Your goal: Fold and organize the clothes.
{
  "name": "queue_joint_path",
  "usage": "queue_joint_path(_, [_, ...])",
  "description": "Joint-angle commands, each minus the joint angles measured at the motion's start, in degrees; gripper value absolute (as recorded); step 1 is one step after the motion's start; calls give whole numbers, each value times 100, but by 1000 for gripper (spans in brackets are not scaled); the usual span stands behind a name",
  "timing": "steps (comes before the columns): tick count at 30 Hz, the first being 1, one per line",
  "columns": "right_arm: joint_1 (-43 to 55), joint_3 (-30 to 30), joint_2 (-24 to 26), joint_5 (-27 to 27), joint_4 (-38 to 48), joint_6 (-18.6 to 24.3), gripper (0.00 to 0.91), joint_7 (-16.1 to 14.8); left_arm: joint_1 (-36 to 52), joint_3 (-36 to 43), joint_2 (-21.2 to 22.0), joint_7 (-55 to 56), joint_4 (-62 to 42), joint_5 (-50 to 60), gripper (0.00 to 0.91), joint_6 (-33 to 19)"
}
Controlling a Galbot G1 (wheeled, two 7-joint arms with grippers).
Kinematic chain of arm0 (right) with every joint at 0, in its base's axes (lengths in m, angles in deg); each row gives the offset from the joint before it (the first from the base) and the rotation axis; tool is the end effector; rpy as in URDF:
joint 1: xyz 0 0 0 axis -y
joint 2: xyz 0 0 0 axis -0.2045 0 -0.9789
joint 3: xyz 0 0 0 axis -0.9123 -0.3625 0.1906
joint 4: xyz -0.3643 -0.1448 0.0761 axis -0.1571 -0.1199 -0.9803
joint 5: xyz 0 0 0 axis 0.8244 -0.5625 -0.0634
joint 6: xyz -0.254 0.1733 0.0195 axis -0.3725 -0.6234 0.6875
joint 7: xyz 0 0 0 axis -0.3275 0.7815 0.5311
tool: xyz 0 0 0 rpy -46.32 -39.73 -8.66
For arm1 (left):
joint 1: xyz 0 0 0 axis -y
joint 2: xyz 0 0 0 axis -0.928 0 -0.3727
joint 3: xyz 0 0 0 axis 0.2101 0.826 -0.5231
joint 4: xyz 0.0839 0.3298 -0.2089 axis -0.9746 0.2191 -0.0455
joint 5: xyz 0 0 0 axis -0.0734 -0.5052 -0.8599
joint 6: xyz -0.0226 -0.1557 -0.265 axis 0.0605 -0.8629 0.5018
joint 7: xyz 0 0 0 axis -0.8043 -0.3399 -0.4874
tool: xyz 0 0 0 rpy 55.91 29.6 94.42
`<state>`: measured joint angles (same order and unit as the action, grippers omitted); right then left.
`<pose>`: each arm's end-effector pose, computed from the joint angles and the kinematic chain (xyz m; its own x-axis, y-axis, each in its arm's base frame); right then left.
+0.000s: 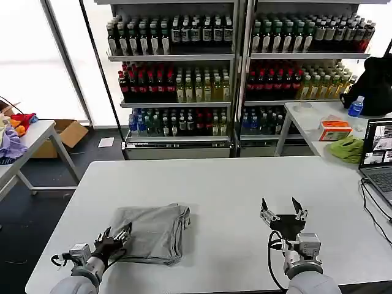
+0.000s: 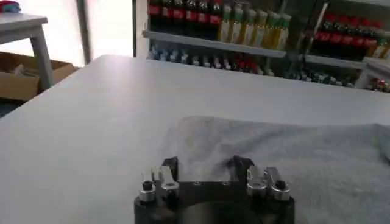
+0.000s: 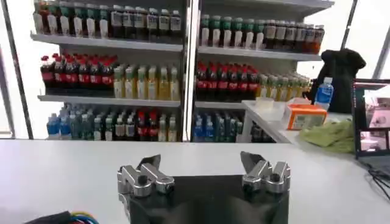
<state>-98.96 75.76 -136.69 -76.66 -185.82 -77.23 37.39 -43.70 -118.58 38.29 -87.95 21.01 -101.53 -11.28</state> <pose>0.1495 -0.0496 -0.2679 -0.9685 0.0812 0.2352 0.0619 0.9942 -0.0885 0.1665 0.1153 -0.3593 -0.8625 0.0632 0.5020 -0.0113 0.9895 -0.1440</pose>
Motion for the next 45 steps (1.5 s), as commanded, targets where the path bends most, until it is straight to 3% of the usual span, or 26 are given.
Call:
queue_joint_path(1, [30, -1, 10, -8, 31, 8, 907, -2, 54, 8, 43, 0, -67, -27, 10, 11])
queue_joint_path(10, [180, -57, 12, -30, 126, 20, 907, -4, -6, -253, -32, -16, -17, -83, 10, -66])
queue_joint_path(14, [300, -105, 8, -56, 126, -20, 907, -6, -37, -811, -211, -106, 113, -324, 0, -36])
queue_joint_path(26, [396, -155, -2, -121, 149, -37, 907, -16, -28, -2887, -2050, -346, -232, -593, 0, -8])
queue_joint_path(30, [411, -158, -27, -120, 165, -37, 907, -13, 9, -3094, -2339, -405, -283, -512, 0, -5])
queue_joint_path(37, [369, -120, -46, -105, 111, -69, 907, 2, -67, -2570, -2006, -394, 255, -212, 0, -19])
queue_joint_path(42, [350, -10, -75, -92, 70, -135, 907, 39, -205, -1712, -1547, -48, 1285, -222, 0, 193])
queue_joint_path(45, [257, 47, -96, -36, 50, -137, 907, 47, -114, -769, -1301, 298, 1922, -201, 0, 380])
